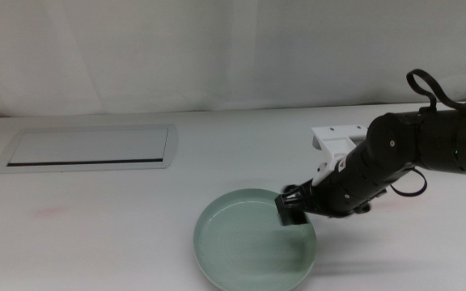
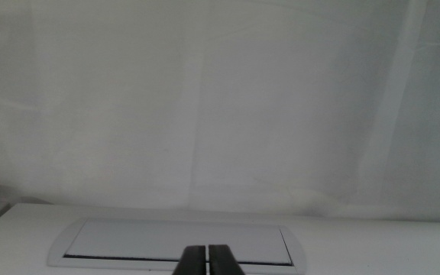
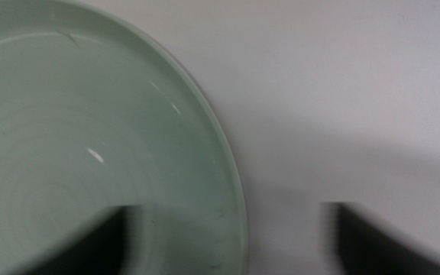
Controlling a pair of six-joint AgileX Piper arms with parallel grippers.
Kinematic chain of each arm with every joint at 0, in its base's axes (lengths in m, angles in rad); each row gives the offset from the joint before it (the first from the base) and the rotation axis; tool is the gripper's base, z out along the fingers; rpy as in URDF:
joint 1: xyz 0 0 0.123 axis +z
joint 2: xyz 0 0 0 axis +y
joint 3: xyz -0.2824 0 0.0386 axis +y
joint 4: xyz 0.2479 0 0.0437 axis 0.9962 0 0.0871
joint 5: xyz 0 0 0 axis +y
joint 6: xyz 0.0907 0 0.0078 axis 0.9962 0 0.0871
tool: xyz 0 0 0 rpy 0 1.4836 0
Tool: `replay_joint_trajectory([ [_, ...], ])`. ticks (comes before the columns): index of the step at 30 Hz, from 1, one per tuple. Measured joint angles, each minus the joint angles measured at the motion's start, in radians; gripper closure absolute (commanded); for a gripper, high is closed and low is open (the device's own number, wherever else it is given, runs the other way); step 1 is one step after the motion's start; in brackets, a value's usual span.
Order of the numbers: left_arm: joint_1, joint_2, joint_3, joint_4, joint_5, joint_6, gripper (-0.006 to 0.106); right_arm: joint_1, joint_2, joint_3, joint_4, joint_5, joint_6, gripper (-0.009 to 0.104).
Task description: Stack the three bowls on top of each other.
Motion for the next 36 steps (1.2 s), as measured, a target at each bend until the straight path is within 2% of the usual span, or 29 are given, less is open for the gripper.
replay_joint_trajectory([
  [1,0.0,0.0,0.0,0.0,0.0,0.0,0.103,0.0,0.0,-0.007,0.0,0.002,-0.003,-0.008],
  [7,0.0,0.0,0.0,0.0,0.0,0.0,0.103,0.0,0.001,-0.068,-0.027,0.037,-0.015,-0.008],
  [12,0.0,0.0,0.0,0.0,0.0,0.0,0.103,0.0,0.001,-0.141,-0.082,0.095,-0.015,-0.008],
  [13,0.0,0.0,0.0,0.0,0.0,0.0,0.103,0.0,0.001,-0.156,-0.103,0.108,-0.015,-0.008],
  [15,0.0,0.0,0.0,0.0,0.0,0.0,0.103,0.0,0.001,-0.191,-0.186,0.14,0.01,-0.008],
  [19,0.0,0.0,0.0,0.0,0.0,0.0,0.103,-0.022,-0.027,-0.227,-0.431,0.192,0.145,-0.008],
  [22,0.0,0.0,0.0,0.0,0.0,0.0,0.103,-0.094,-0.085,-0.232,-0.554,0.217,0.21,-0.008],
  [25,0.0,0.0,0.0,0.0,0.0,0.0,0.103,-0.193,-0.167,-0.232,-0.603,0.221,0.241,-0.008],
  [30,0.0,0.0,0.0,0.0,0.0,0.0,0.103,-0.346,-0.356,-0.194,-0.65,0.177,0.26,-0.007],
  [36,0.0,0.0,0.0,0.0,0.0,0.0,0.103,-0.377,-0.62,-0.013,-0.72,0.072,0.312,-0.007],
])
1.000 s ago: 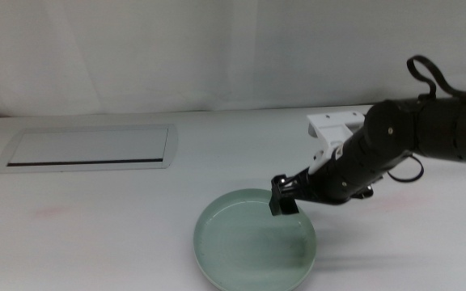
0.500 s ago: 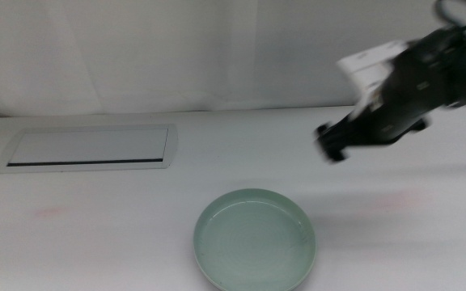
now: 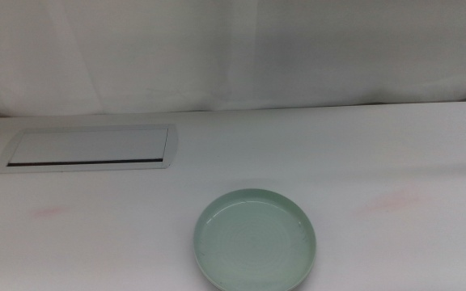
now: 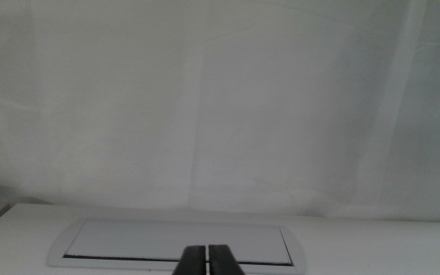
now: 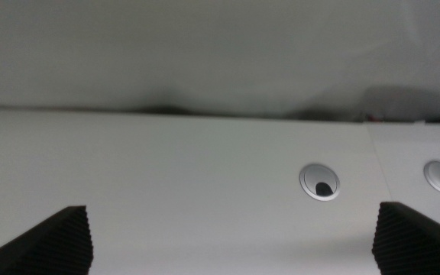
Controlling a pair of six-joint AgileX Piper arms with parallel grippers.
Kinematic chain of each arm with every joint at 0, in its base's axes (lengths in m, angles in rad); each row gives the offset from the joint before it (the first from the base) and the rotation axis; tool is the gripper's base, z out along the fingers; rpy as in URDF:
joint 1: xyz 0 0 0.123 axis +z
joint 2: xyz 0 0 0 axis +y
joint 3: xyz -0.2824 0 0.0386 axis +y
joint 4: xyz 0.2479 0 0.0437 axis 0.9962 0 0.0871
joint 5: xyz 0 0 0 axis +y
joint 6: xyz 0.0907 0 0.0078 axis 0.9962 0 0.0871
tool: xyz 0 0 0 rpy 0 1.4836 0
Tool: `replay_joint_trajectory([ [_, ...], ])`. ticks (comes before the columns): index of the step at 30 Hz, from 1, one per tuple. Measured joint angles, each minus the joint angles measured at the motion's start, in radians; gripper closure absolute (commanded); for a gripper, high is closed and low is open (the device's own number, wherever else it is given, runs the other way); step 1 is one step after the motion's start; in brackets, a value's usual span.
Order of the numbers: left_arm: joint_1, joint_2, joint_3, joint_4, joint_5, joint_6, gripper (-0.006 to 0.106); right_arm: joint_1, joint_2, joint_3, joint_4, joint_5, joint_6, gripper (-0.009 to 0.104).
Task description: Stack the three bowls on top of each other.
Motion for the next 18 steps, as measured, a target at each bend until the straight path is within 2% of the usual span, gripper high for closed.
replay_joint_trajectory([
  [8,0.0,0.0,0.0,0.0,0.0,0.0,0.103,0.0,-0.416,0.282,-0.03,-0.116,0.038,-0.007],
  [18,0.0,0.0,0.0,0.0,0.0,0.0,0.103,0.0,-1.025,0.631,-0.011,-0.153,0.096,-0.007],
])
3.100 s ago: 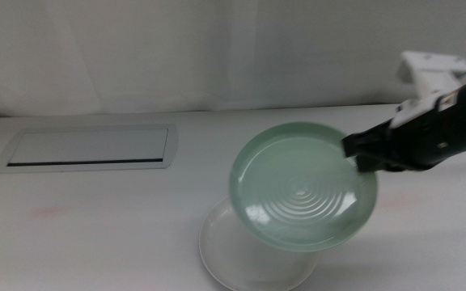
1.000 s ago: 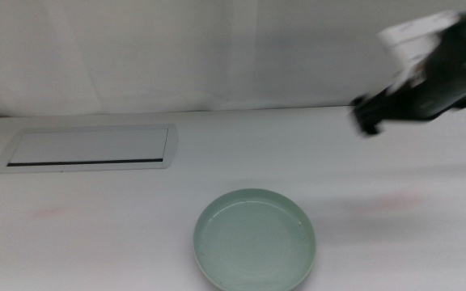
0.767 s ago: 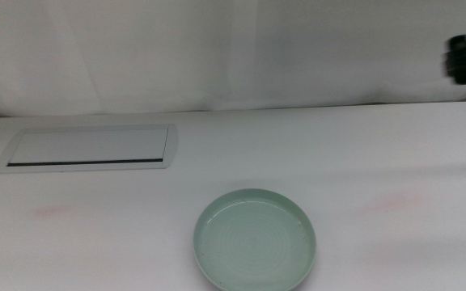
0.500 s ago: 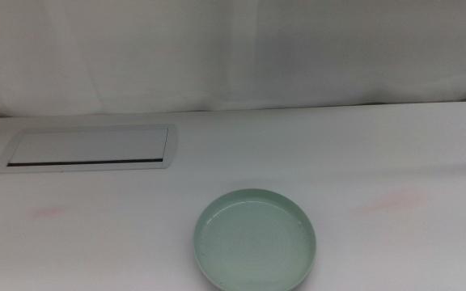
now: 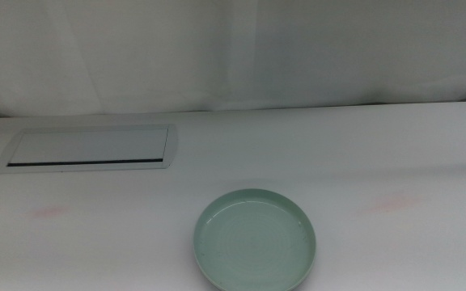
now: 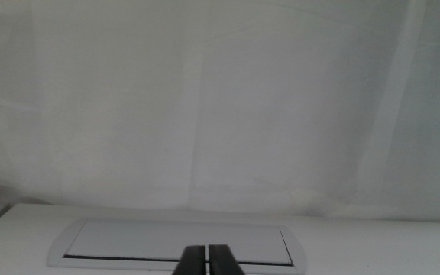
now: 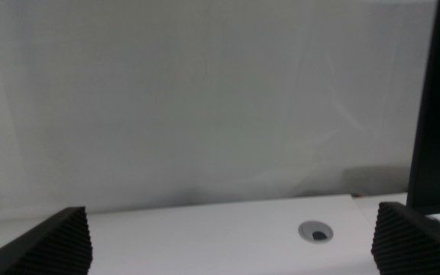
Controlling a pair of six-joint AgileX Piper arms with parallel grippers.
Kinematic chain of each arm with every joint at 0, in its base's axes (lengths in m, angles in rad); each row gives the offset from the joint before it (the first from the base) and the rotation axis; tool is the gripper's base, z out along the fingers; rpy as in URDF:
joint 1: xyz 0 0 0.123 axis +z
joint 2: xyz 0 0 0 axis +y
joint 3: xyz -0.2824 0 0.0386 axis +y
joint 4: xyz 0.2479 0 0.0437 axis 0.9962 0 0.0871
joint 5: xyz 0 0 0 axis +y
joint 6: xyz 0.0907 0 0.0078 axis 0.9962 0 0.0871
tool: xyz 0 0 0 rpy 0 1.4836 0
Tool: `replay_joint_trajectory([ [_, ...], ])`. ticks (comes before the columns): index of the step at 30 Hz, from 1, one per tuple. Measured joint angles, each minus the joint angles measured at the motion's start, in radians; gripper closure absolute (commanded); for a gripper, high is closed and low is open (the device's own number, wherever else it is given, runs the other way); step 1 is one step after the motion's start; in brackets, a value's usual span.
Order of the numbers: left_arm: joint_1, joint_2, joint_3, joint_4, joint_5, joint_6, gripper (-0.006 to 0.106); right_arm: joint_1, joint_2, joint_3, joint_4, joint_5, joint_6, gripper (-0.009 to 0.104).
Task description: Stack the three bowls on top of each other.
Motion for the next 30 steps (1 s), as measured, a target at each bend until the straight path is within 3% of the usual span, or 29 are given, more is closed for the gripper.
replay_joint_trajectory([
  [5,0.0,0.0,0.0,0.0,0.0,0.0,0.103,0.0,-0.173,0.151,0.003,-0.025,0.0,-0.007],
  [16,0.0,0.0,0.0,0.0,0.0,0.0,0.103,0.0,-0.182,0.384,0.031,-0.14,0.0,-0.007],
  [20,0.0,0.0,0.0,0.0,0.0,0.0,0.103,0.0,-0.182,0.436,0.088,-0.164,-0.017,-0.007],
  [24,0.0,0.0,0.0,0.0,-0.007,0.0,0.103,0.0,-0.182,0.466,0.198,-0.243,-0.152,-0.007],
  [30,0.0,0.0,0.0,0.0,-0.015,0.0,0.103,0.0,-0.182,0.466,0.207,-0.264,-0.245,-0.007],
])
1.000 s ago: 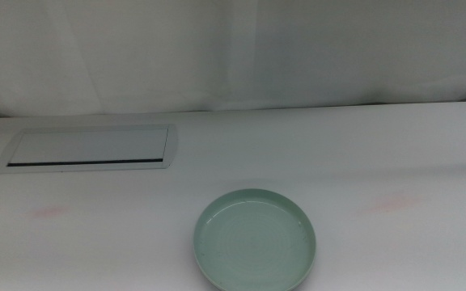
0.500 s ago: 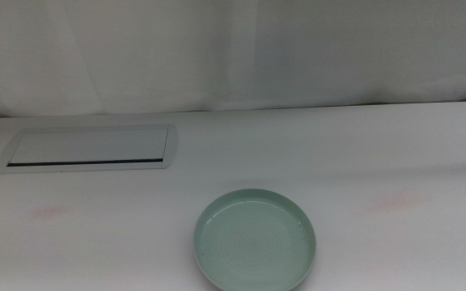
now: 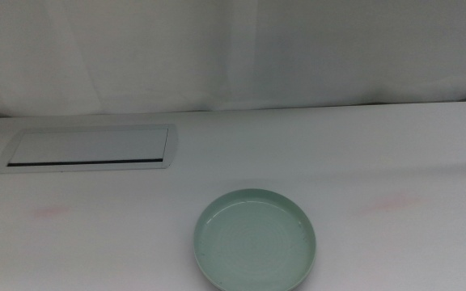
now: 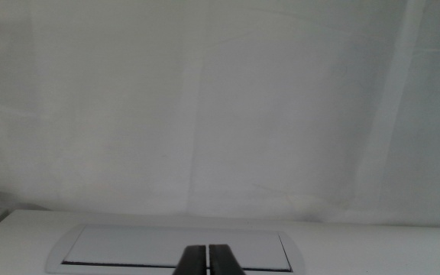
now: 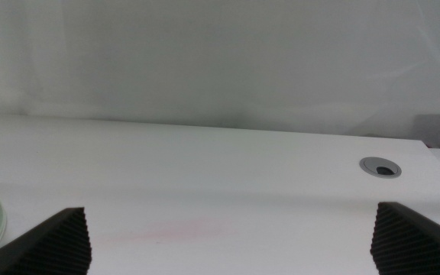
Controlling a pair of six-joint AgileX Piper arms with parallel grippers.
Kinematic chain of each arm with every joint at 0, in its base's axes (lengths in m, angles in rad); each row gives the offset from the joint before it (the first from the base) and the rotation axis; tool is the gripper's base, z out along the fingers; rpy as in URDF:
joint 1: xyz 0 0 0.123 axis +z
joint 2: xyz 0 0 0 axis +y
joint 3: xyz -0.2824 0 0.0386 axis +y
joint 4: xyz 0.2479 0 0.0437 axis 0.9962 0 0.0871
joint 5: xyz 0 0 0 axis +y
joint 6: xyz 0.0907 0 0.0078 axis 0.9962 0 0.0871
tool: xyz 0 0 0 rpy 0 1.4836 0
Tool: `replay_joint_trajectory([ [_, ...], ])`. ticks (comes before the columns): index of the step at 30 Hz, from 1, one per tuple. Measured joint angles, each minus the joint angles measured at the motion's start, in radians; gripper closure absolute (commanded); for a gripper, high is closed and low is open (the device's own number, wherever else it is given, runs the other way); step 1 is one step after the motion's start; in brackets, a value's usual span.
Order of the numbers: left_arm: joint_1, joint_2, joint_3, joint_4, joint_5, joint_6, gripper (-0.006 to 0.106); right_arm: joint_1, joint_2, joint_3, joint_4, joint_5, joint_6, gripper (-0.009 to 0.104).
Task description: Stack the three bowls on top of each other.
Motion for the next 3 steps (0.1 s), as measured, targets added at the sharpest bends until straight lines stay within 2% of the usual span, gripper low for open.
replay_joint_trajectory([
  [3,0.0,0.0,0.0,0.0,0.0,0.0,0.103,0.0,0.0,0.0,0.0,0.0,-0.009,-0.007],
])
